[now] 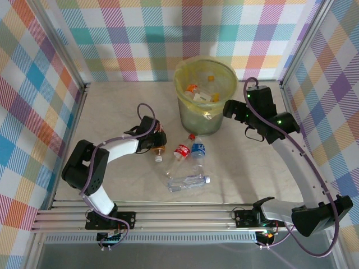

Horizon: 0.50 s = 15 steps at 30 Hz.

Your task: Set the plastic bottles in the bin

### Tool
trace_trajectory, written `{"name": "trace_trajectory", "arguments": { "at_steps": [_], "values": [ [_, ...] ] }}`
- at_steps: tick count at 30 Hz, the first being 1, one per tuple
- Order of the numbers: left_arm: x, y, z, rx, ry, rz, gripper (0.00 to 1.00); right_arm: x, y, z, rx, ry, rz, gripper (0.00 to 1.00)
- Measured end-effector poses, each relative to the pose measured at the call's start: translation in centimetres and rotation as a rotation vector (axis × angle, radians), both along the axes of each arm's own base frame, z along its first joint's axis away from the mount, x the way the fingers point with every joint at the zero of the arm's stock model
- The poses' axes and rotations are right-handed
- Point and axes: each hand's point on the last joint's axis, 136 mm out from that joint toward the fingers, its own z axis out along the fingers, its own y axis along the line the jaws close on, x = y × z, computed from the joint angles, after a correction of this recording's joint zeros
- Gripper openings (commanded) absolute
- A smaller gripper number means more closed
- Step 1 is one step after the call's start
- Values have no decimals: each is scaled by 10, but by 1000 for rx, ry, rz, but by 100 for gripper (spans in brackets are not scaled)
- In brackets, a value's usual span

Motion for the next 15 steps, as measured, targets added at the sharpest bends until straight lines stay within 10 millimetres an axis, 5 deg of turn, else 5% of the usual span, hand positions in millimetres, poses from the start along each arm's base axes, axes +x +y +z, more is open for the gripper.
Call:
{"name": "trace_trajectory", "arguments": {
  "at_steps": [4, 7, 15],
  "values": [
    [-5, 8, 22, 19, -29, 13, 47, -2, 0, -5, 7, 0, -4, 100],
    [-4, 12, 56, 11, -97, 20, 46, -4, -1, -10, 14, 10, -12, 100],
    [9, 6, 180, -81, -362, -7, 47, -4, -1, -18, 22, 24, -24, 100]
  ]
}}
